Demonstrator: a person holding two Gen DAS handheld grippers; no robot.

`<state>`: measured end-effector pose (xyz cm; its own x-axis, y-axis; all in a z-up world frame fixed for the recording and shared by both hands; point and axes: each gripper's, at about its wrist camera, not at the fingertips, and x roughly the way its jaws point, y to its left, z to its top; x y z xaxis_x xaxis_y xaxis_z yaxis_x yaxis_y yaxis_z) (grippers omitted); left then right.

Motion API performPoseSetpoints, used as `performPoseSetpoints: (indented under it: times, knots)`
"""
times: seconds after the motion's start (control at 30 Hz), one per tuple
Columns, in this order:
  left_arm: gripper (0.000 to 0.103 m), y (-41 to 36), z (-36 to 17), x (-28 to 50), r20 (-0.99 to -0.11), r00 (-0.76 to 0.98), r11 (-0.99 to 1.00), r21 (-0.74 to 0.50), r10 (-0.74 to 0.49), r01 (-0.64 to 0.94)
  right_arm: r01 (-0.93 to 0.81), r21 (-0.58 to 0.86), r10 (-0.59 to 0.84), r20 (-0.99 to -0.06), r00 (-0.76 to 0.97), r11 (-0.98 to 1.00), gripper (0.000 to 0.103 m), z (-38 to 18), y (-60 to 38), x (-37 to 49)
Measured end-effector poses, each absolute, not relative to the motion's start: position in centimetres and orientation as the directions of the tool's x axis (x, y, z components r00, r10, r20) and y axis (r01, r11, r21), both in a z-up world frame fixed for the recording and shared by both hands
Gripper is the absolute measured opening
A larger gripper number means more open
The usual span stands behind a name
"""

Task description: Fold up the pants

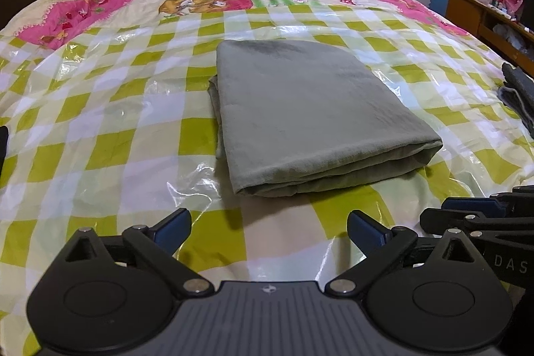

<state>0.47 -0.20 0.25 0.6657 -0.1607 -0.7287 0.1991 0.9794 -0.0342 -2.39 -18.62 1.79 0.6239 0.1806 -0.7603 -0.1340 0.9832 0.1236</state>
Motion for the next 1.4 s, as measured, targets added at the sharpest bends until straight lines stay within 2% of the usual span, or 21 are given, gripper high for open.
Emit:
performPoseSetpoints:
  times: [1.4]
  knots:
    - [0.103, -0.07, 0.06, 0.19, -0.732, 0.662, 0.979, -0.032, -0.160, 0.201, -0.124, 0.138, 0.185, -0.769, 0.612, 0.983, 0.042, 1.33, -18.45, -2.55]
